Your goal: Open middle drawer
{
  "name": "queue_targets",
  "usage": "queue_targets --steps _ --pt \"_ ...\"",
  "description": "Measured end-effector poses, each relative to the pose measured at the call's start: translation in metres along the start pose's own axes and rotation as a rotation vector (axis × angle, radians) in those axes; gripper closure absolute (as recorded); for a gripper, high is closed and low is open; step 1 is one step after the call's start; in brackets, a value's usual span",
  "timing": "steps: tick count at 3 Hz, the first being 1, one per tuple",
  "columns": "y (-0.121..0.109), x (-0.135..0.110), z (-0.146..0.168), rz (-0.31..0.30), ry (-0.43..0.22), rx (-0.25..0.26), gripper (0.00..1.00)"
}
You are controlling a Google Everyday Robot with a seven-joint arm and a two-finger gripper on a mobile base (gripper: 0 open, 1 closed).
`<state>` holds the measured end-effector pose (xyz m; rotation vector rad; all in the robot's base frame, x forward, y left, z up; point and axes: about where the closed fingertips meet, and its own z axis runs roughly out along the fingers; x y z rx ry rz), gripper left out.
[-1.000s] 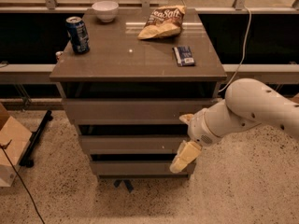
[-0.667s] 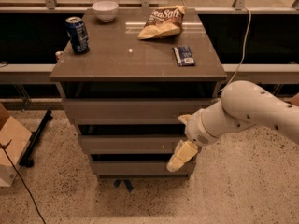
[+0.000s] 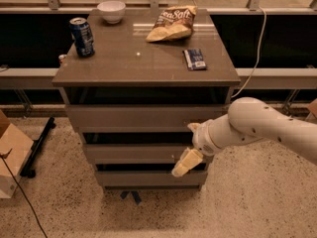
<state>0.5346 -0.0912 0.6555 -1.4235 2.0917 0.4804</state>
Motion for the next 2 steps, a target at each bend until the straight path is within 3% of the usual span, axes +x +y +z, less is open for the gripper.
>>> queue_targets --steps 2 --pt "-0.038 0.028 0.041 0.091 -0.058 0.076 0.00"
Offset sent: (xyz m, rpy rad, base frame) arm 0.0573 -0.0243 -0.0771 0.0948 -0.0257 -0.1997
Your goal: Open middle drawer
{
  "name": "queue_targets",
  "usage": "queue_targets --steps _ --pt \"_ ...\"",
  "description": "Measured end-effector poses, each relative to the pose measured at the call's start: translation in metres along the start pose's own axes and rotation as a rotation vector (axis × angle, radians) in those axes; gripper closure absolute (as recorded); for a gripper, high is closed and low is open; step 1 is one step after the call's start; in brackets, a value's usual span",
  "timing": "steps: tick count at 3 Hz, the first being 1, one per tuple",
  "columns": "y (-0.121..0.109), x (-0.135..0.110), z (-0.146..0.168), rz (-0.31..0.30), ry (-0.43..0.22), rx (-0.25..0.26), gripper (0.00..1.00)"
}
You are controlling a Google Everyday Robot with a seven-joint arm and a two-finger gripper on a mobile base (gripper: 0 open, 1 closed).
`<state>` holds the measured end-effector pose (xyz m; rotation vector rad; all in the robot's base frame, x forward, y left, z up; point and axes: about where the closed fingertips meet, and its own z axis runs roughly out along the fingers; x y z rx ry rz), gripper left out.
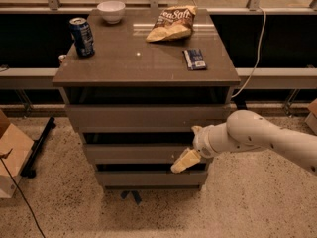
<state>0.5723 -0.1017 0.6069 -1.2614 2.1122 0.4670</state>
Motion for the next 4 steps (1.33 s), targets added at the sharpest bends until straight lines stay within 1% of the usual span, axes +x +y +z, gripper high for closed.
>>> queue_targets --steps 1,2,3,4 --pt "-0.010 0.020 0.017 0.064 -0.008 0.008 0.00" --pt "-0.018 0.037 0.031 0.112 -0.011 0.007 0.00" --pt "-0.032 0.047 0.043 0.137 -0.017 0.001 0.00" --pt "-0.066 0.076 0.068 0.209 -0.015 -0.027 0.00"
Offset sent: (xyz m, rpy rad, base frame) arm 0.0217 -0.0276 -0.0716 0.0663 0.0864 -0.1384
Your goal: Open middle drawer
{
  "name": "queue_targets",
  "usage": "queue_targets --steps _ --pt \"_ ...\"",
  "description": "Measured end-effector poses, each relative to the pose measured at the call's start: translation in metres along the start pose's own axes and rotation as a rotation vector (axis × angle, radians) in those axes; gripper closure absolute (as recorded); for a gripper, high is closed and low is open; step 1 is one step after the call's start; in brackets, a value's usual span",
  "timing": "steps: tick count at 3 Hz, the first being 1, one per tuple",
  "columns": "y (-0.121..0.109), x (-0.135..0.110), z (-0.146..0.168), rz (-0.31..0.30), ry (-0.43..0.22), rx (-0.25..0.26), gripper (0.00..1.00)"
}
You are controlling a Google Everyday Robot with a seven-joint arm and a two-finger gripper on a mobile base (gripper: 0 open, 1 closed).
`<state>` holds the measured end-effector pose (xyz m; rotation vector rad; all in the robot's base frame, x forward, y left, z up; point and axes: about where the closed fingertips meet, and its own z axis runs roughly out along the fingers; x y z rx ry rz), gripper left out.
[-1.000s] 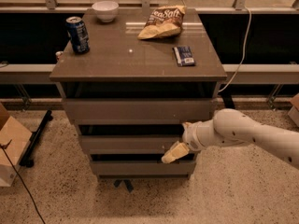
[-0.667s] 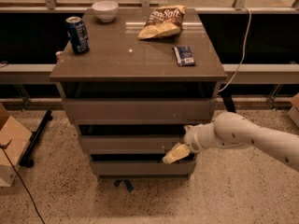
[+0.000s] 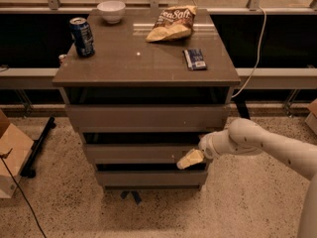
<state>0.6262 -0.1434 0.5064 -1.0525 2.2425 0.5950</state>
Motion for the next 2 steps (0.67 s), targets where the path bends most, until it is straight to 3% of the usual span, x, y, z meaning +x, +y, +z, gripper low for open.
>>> queue_targets --steps 2 --pt "-0.014 0.008 0.042 0.002 0.026 -0.002 0.00"
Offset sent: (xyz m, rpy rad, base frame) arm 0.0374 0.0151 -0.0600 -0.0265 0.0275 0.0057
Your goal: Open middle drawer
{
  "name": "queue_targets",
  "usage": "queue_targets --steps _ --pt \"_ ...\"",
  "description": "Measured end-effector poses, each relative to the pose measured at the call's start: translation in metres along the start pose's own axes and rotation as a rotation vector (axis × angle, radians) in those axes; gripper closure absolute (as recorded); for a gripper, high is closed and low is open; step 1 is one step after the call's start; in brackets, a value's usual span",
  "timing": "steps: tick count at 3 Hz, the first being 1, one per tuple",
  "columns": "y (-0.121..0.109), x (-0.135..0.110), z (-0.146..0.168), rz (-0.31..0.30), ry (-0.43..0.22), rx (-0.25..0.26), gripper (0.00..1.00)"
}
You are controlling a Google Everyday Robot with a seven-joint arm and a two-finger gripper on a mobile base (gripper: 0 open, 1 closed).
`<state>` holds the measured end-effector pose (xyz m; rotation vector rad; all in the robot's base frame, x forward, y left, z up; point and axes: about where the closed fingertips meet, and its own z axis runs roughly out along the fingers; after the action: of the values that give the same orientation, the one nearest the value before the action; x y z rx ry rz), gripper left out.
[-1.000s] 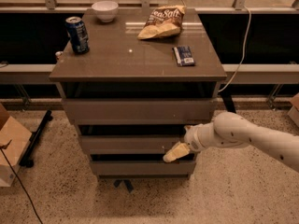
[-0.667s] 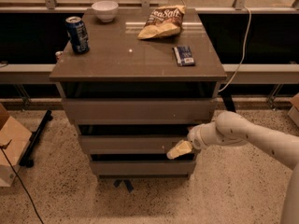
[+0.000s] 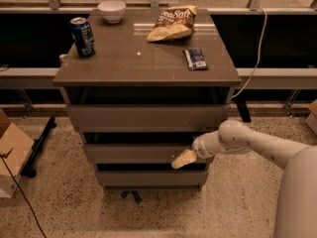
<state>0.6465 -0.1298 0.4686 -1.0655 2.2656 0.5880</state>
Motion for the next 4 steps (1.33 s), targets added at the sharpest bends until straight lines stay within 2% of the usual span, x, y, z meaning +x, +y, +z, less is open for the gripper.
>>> queue_targets --steps 1,2,3,4 --pt "-0.0173 0.0106 0.0205 0.023 0.007 -0.013 0.00" --pt "-0.0271 0.0183 0.0250 0.041 0.012 -0.006 0.22" --pt "-0.0266 0.0163 0.0226 0.041 0.012 -0.006 0.53" --pt "-0.0265 0.0154 0.0215 0.041 0.012 -0.006 0.76"
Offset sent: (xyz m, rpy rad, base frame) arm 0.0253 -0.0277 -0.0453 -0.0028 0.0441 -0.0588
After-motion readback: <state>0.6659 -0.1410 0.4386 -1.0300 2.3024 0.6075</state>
